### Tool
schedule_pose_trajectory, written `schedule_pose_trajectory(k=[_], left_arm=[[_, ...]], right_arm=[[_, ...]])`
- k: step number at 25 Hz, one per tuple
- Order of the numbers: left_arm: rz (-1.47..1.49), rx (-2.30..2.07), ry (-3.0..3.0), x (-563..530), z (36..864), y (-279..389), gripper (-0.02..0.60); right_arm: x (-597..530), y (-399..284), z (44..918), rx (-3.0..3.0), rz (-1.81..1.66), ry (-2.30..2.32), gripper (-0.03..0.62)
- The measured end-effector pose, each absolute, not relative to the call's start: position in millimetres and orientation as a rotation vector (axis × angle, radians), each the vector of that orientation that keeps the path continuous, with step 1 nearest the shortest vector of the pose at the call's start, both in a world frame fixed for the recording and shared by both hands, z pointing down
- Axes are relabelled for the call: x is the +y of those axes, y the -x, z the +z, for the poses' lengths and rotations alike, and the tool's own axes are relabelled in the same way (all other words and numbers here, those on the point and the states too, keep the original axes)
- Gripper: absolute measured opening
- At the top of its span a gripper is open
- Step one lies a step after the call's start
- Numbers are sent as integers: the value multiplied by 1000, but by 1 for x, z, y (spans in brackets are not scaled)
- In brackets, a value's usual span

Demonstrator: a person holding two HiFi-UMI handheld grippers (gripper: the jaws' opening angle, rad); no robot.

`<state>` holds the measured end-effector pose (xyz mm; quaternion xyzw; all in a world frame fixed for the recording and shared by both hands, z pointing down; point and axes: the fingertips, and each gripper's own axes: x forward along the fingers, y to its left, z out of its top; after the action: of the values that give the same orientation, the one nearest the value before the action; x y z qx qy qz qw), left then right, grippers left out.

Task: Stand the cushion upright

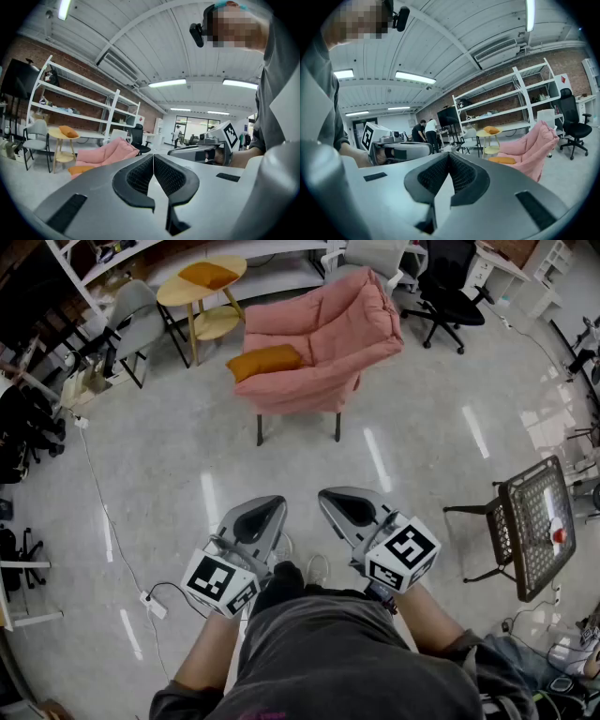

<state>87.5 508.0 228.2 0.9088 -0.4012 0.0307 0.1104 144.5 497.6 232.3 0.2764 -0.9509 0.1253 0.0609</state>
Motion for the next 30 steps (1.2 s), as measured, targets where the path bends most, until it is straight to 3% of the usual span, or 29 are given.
schedule_pose_trajectory(k=[21, 30], left_arm=[[70, -1212, -2616, 485, 244, -72, 11], [61, -1194, -2580, 401, 260, -20, 11]], right_arm=[[474, -137, 252, -2848, 465, -812, 17], [394, -84, 269, -2807, 508, -795, 17]])
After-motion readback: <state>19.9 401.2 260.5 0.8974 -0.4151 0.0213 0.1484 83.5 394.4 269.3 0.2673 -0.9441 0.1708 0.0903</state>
